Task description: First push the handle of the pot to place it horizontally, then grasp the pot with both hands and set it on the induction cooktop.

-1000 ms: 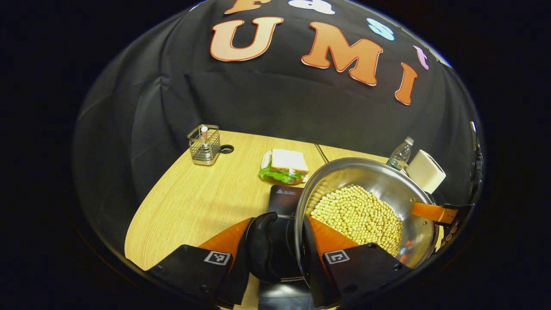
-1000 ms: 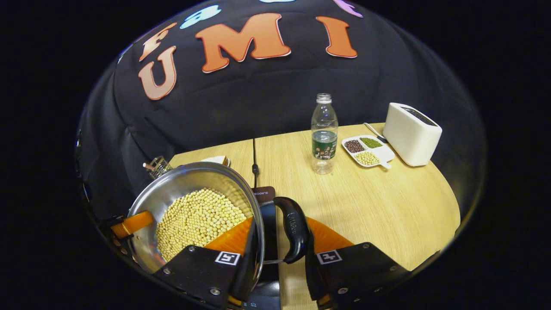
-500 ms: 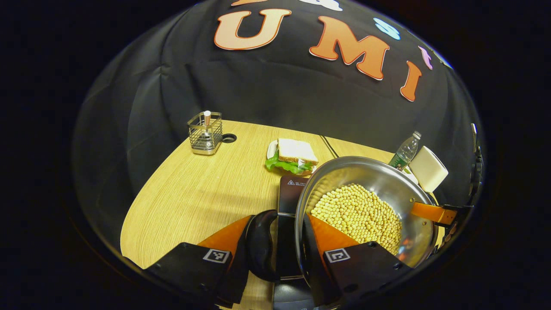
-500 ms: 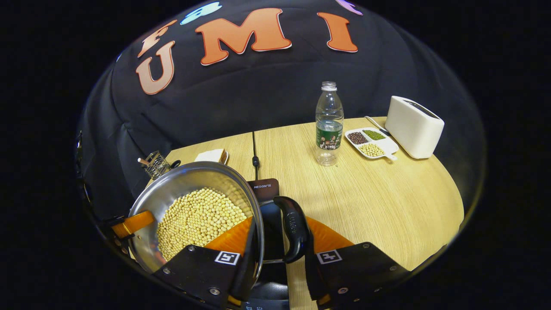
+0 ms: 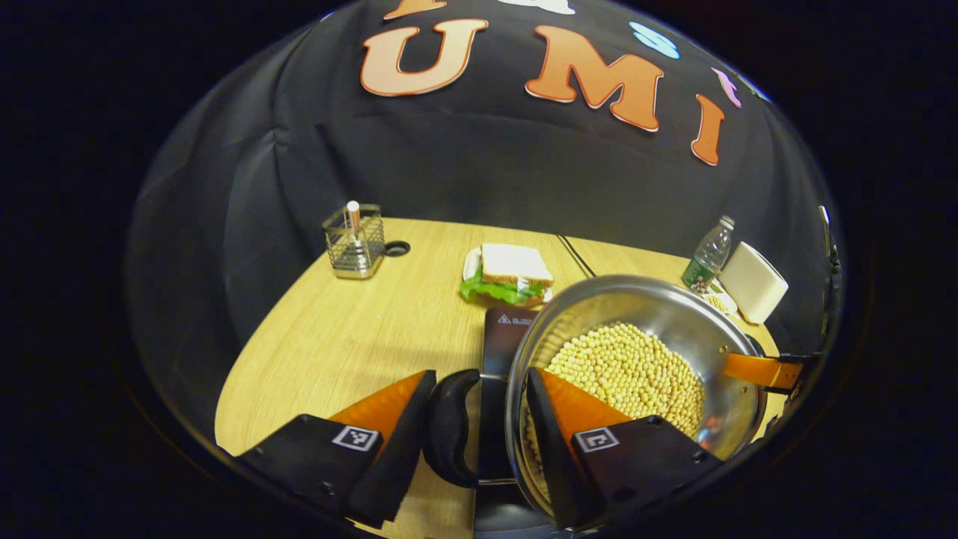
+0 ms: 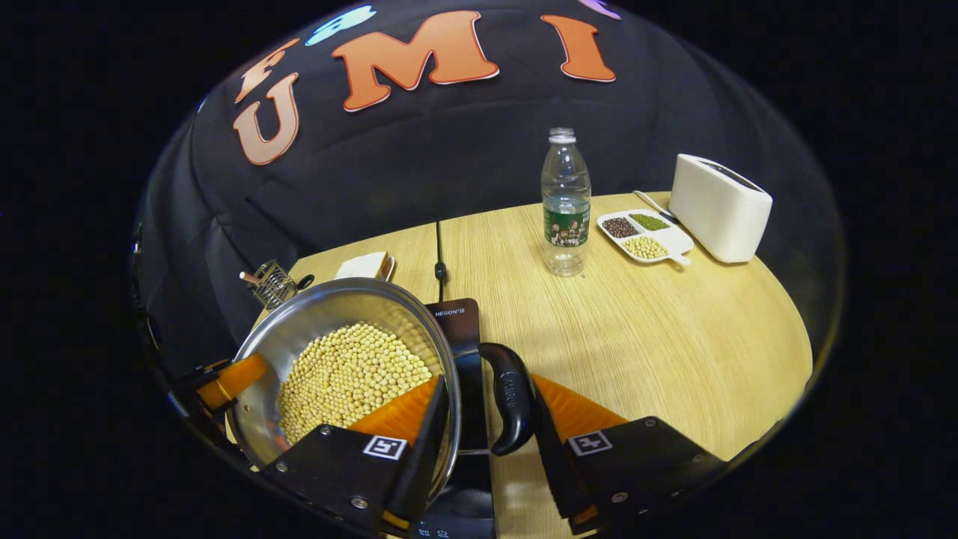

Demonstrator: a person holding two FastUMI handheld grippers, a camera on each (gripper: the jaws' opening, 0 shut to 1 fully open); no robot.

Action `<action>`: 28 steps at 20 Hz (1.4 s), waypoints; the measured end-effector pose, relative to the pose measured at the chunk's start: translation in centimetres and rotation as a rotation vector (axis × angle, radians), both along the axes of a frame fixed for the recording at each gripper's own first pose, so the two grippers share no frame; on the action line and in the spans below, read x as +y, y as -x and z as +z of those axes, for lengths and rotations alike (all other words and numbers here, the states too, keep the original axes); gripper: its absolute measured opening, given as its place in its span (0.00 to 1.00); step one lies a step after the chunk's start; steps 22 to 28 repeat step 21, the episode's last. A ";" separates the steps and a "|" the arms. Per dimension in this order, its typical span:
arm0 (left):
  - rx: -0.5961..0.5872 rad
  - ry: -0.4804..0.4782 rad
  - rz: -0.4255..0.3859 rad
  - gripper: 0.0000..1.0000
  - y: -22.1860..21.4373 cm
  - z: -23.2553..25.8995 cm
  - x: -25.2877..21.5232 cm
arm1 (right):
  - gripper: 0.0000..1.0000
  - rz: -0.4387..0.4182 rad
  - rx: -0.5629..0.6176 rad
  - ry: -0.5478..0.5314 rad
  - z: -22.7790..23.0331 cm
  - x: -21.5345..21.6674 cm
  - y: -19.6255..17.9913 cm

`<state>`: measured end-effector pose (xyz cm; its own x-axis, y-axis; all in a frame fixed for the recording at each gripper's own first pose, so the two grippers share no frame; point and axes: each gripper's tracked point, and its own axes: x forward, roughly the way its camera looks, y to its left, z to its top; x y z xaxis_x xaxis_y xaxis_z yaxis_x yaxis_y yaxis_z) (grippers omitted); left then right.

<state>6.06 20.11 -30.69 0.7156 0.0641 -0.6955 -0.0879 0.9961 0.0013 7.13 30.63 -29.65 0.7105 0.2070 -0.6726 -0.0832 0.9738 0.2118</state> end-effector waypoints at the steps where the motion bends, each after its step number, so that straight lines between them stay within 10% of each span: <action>1: -0.053 -0.033 -0.006 0.90 -0.8 1.9 0.3 | 0.67 0.005 -0.029 0.001 1.2 -0.2 -0.2; 5: -0.232 -0.105 -0.014 0.98 -2.1 10.5 -0.6 | 0.94 -0.009 -0.189 0.036 8.1 -3.0 -0.9; 17: -0.782 -0.243 0.123 0.97 3.6 42.3 1.5 | 0.94 -0.110 -0.634 0.138 29.7 -16.6 2.0; 28: -0.821 -0.211 0.159 0.99 6.5 45.3 2.6 | 0.94 -0.138 -0.714 0.121 34.2 -20.5 4.2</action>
